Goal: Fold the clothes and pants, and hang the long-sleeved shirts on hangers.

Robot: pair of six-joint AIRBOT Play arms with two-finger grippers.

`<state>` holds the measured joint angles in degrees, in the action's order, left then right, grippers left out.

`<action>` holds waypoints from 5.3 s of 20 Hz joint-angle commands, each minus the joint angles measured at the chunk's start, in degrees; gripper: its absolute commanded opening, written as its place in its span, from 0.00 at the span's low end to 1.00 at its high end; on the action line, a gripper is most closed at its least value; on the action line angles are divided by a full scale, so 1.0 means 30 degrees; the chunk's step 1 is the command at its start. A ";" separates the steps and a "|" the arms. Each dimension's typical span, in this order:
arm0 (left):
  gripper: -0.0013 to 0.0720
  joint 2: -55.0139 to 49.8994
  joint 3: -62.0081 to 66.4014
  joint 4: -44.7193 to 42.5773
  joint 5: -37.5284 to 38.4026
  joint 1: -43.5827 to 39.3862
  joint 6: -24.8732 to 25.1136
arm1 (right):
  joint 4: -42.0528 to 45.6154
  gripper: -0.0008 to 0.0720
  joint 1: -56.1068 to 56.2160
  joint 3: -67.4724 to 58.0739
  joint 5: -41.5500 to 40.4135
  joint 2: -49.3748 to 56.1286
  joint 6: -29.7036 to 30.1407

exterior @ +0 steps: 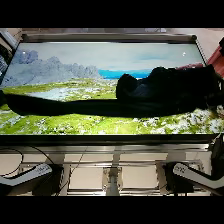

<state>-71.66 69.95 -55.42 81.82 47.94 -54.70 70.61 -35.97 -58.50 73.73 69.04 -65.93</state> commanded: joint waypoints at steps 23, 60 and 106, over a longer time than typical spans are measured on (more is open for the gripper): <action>0.43 0.0029 -0.1530 -0.5377 0.0335 -0.3534 0.0000 | 0.2681 0.72 -0.5967 -0.0430 0.0036 -0.2557 -0.3075; 0.45 -0.3257 0.2215 -0.2033 -0.5464 -2.3882 -0.2790 | 0.5559 0.04 0.8808 -1.2903 0.3643 1.0681 0.4211; 0.44 -0.3723 0.0466 -0.5974 -0.0568 -0.6900 -0.5238 | -0.5610 0.13 1.2429 -1.9839 0.9624 1.2269 -0.3373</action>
<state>-75.75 71.37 -73.93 79.44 27.51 -70.06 40.64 9.43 -118.06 92.64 106.67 -69.58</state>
